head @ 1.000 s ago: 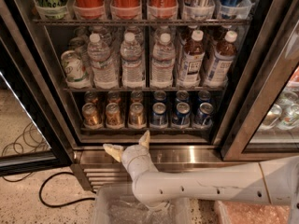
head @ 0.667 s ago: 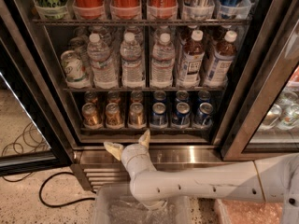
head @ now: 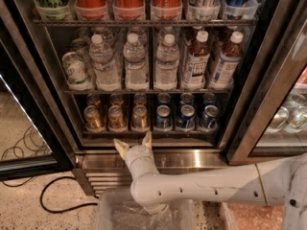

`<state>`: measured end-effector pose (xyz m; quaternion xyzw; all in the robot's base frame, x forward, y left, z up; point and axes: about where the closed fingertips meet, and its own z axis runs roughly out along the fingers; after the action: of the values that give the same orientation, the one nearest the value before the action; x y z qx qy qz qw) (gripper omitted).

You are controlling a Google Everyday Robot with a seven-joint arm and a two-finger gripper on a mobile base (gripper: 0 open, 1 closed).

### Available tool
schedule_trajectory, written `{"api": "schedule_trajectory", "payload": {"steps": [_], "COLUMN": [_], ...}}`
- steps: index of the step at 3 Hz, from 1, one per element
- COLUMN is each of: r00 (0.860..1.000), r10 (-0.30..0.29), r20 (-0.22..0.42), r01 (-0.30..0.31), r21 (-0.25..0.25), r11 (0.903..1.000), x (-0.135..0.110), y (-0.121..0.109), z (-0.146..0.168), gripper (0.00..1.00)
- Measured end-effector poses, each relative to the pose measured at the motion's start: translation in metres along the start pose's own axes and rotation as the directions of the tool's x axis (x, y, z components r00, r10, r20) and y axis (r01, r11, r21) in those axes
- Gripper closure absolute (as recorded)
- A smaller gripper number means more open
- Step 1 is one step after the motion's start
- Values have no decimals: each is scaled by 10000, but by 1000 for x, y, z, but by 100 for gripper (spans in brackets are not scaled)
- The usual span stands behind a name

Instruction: Pick orange can from bottom shelf of fridge

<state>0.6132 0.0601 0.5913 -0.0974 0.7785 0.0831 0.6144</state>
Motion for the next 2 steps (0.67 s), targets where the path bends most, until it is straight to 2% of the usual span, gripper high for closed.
{"api": "schedule_trajectory", "payload": {"steps": [1,2], "r00": [9999,9996], "r10": [42,79], "r20": [160,283], "r01": [-46,-91], "r21": [267,434], "r11": [9996,9990], "x": [-5,-9], "y": [-6,-8], "z": [3,5], "gripper": [33,32]}}
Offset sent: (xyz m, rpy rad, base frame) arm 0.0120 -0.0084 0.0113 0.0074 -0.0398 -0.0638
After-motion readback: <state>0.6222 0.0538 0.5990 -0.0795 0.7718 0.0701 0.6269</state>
